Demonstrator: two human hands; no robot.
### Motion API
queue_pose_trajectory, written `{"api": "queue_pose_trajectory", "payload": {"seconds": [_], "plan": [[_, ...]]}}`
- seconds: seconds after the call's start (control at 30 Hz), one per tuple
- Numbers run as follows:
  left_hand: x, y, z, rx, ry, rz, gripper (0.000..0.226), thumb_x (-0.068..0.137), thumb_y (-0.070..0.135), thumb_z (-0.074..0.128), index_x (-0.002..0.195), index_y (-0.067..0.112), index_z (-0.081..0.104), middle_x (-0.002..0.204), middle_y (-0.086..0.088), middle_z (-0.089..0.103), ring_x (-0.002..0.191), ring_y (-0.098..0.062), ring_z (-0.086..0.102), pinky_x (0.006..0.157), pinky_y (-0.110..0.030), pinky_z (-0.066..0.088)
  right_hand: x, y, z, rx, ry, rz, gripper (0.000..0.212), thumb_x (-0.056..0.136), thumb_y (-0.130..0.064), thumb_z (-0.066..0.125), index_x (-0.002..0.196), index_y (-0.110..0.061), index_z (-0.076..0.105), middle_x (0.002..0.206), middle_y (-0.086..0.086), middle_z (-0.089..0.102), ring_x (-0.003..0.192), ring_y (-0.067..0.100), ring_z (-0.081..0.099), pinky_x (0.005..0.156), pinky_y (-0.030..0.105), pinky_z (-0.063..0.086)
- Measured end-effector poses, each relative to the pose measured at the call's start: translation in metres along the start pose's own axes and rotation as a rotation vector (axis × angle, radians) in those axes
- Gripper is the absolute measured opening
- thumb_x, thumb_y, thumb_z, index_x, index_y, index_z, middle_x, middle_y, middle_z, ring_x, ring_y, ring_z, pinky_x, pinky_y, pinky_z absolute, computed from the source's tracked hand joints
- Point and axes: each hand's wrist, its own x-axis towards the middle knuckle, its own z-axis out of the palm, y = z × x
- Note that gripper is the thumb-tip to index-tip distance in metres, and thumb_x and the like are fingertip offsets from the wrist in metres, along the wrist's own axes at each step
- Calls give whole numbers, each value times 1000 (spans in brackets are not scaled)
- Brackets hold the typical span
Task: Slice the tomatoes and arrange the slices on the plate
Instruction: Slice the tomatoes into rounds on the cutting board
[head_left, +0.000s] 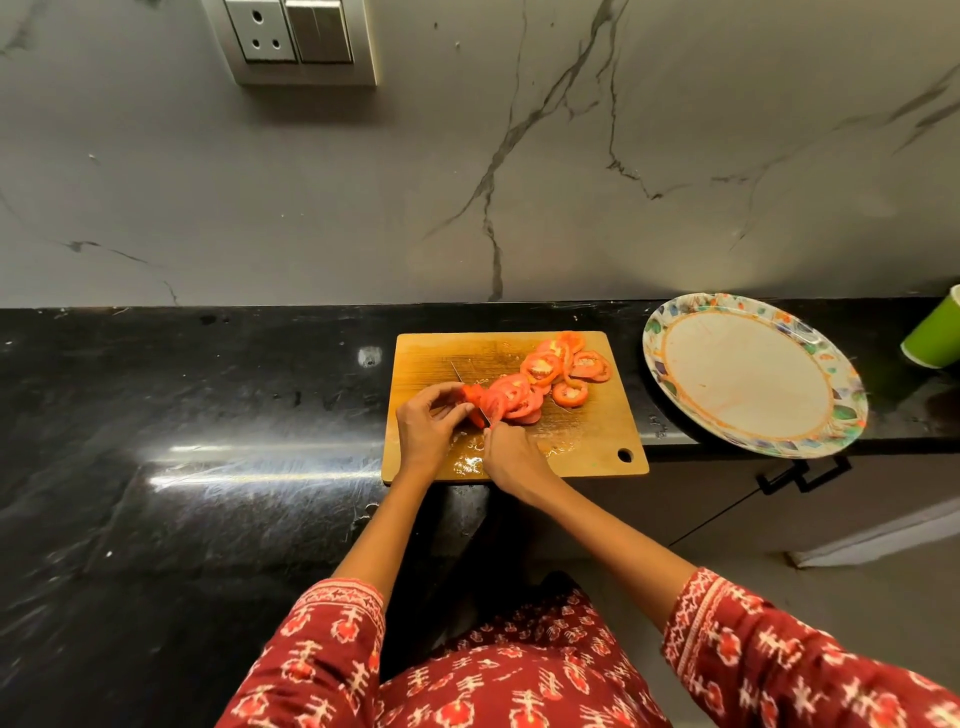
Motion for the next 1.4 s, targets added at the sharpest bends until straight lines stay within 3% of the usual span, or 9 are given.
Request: {"api": "queue_pose_trajectory", "payload": {"seconds": [0.17,0.3,0.37,0.73,0.87,0.93,1.1,1.2,1.4], "plan": [[1,-1,-2,-4,20,7,28,74,2,72,102,3,67,98,-5,67,88,-9,61,77,-8,49,-15,16,9,3,-3,-5,33,102,-20,29,114,0,53,113,21,58,106,36,55,74,32,36],[3,-5,2,-18,-103,-52,32,75,6,73,104,11,61,110,-7,62,103,-14,57,87,-24,52,-11,14,9,-3,-18,21,30,100,-17,31,111,-1,54,114,20,58,107,35,55,75,31,35],[5,-10,2,-24,-150,-41,38,72,6,76,104,17,56,111,-5,59,106,-15,56,88,-24,50,-12,12,8,-8,-24,25,29,99,-15,32,111,0,54,114,20,58,108,34,55,76,31,37],[-2,-8,-1,-11,-51,-10,30,72,-5,71,96,9,60,95,-1,63,87,-3,61,80,-19,54,-10,2,6,-56,-9,49,26,97,-9,36,112,1,55,117,21,59,112,37,54,83,38,43],[1,-13,-6,23,-27,-25,25,74,-9,67,94,6,64,93,-6,66,83,0,59,80,-20,54,-26,21,12,-79,-5,58,30,99,-12,32,124,-3,46,115,19,58,111,38,54,83,40,43],[2,-15,-7,3,-113,-44,34,71,-5,72,102,4,63,100,-10,66,87,-4,61,81,-15,52,-25,21,8,-77,-32,75,27,99,-13,33,114,-1,52,115,19,58,111,38,54,81,37,41],[6,-12,-4,19,-215,-70,63,64,6,81,122,5,55,116,-6,59,108,-14,55,93,-22,47,-13,12,4,-40,-41,75,29,99,-15,34,114,0,55,120,20,57,112,36,54,85,35,43],[10,-11,-5,82,-280,-54,73,64,6,81,129,9,49,123,-6,54,113,-14,51,90,-19,45,-9,15,6,-23,-43,54,30,100,-17,33,110,1,56,117,22,58,110,37,55,85,37,44],[12,-9,0,139,-293,-45,62,68,5,79,122,14,50,117,-5,56,104,-12,54,72,-7,46,-7,17,9,-1,-30,39,32,100,-19,32,110,2,55,116,23,58,110,37,54,86,37,43]]}}
